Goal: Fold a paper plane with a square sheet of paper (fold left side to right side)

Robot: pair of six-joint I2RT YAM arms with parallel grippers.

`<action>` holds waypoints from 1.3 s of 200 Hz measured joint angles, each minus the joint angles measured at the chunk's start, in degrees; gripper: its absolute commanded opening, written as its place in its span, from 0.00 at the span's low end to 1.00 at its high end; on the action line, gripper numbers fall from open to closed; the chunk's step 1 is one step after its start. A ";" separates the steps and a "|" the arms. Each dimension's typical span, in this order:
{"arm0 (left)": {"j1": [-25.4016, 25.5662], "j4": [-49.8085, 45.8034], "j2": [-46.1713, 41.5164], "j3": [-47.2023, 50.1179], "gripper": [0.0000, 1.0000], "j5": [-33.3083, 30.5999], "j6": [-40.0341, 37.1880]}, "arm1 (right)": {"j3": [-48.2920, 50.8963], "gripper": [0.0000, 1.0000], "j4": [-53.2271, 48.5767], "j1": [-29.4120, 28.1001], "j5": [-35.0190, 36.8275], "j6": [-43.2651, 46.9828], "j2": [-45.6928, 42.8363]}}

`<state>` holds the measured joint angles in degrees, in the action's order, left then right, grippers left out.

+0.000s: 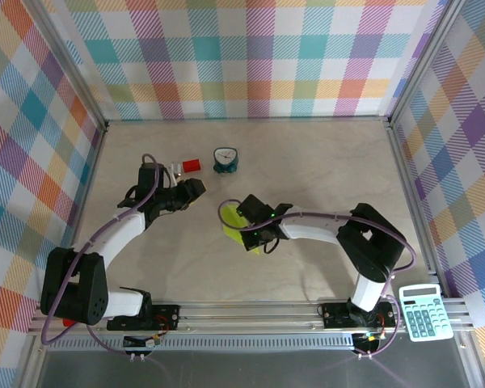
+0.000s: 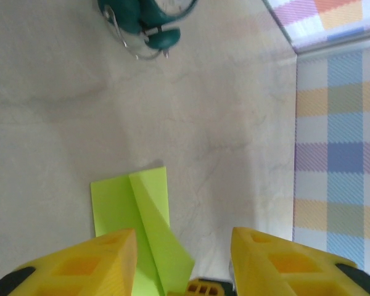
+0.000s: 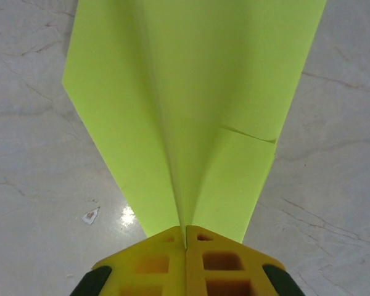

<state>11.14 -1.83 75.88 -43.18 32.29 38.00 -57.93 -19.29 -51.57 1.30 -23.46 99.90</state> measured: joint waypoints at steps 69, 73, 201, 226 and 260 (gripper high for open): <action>3.04 2.23 4.26 4.13 0.48 6.73 -0.31 | 4.98 0.00 10.21 8.37 -22.14 -3.08 -0.61; 3.48 2.51 4.61 4.13 0.48 6.84 -0.26 | 5.31 0.00 10.97 8.72 -23.08 -3.34 -0.55; 12.33 7.45 16.13 1.97 0.46 5.57 0.98 | 6.51 0.03 16.46 10.34 -29.97 -5.77 3.82; 13.27 7.93 17.62 1.68 0.46 5.25 0.96 | 6.51 0.03 16.76 10.34 -30.40 -5.92 4.24; 14.25 8.07 19.69 0.90 0.46 4.96 0.96 | 6.51 0.04 16.76 10.34 -30.53 -5.97 4.33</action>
<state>25.39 6.24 95.57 -42.28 37.26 38.96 -51.42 -2.52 -41.23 -29.23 -29.43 104.22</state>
